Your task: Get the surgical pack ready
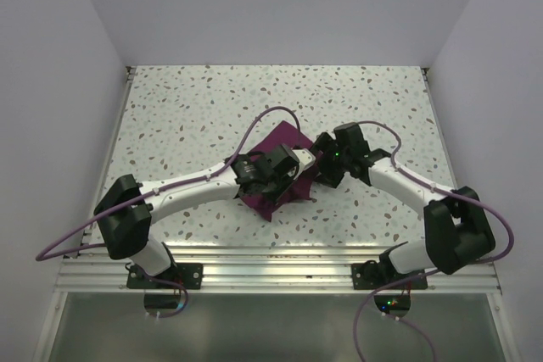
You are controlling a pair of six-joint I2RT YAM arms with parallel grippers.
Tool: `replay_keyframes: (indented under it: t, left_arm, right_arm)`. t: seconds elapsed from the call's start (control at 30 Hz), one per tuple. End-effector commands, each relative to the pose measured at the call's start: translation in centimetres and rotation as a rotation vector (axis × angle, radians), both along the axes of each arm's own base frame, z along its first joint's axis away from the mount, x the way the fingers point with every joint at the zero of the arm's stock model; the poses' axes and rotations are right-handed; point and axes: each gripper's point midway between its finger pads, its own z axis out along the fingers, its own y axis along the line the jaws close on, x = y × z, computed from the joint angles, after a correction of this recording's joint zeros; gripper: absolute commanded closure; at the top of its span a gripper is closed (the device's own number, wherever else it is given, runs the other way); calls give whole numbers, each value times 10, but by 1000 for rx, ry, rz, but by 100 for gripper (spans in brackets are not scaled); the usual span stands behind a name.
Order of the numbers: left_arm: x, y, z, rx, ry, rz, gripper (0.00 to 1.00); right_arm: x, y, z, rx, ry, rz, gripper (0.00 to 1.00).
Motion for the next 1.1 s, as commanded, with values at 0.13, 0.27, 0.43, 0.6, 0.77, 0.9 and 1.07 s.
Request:
replay_keyframes:
  t: [0.13,0.27,0.43,0.6,0.77,0.9,1.07]
  left_arm:
    - [-2,-19,23,-90,-20,-52,100]
    - [-2,-20,22,-90,-19,-58,100]
    - [-2,-21,24,-94,-23,-67,100]
    - [-2,-23,23,-94,-20,-74,100]
    - [-1,-24,24,-93,-22,-80,100]
    - [-3,-22,21,-87,-18,-82,100]
    - [-6,-14,16,-73,-17,-79,100]
  right_arm:
    - [22,20,22,89,-65,0,16]
    - [28,25,29,102,-95,-18,18]
    - [31,19,24,75,-84,-60,20]
    - [37,20,12,52,-84,-96,24]
    - [41,25,7,26,-94,-122,27]
    - [47,25,12,25,-122,-135,35]
    - [50,29,16,44,-130,-125,61]
